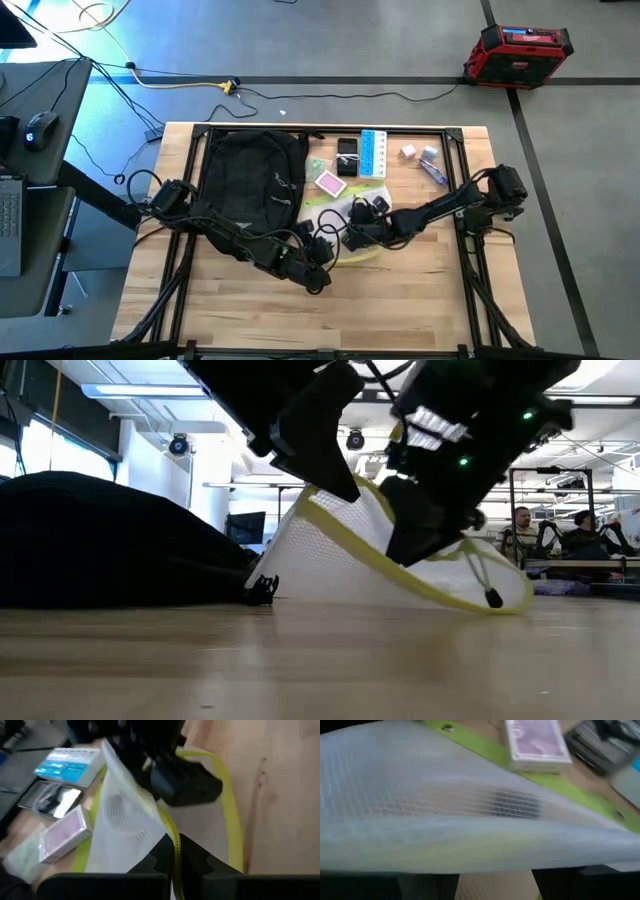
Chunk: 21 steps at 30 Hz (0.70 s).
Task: Unpack backpack
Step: Remove the black charger adapter from the transparent zip bag
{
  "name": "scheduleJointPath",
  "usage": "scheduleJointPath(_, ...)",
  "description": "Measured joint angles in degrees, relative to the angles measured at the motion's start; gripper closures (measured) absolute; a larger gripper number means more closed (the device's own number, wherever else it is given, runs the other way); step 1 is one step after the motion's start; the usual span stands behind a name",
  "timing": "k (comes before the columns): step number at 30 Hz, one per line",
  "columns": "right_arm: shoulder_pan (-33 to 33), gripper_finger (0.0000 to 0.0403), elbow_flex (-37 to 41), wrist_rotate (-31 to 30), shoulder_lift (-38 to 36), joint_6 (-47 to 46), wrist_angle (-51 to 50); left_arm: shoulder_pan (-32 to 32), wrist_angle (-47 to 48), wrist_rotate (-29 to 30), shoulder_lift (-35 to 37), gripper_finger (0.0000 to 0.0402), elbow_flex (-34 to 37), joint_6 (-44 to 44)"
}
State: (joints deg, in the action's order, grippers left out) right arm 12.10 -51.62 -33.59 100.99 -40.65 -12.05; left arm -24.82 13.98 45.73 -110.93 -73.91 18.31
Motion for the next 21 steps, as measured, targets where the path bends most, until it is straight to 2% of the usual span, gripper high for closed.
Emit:
scheduleJointPath(5, -1.1, 0.0166, 0.0, 6.4, 2.9, 1.8, 4.1, 0.0, 0.3, 1.3, 0.0, 0.0402, 0.0, 0.0)
scheduleJointPath(9, -1.1, 0.014, 0.0, 7.5, 4.1, -1.1, 2.9, 0.0, 0.8, 4.6, 0.0, 0.0402, 0.0, -0.9)
scheduleJointPath(14, -1.1, 0.0135, 0.0, 1.4, 4.5, -8.6, -1.6, -0.1, 1.5, 8.0, 0.0, 0.0402, 0.0, -1.0)
scheduleJointPath(19, -1.1, 0.0135, 0.0, -7.4, 5.1, -8.4, 2.0, -0.3, 1.3, 10.0, 0.0, 0.0402, 0.0, -2.0)
scheduleJointPath(21, -1.5, 0.0135, 0.0, -9.1, 6.1, -7.6, 3.8, -0.3, 1.3, 10.1, 0.0, 0.0402, 0.0, -2.1)
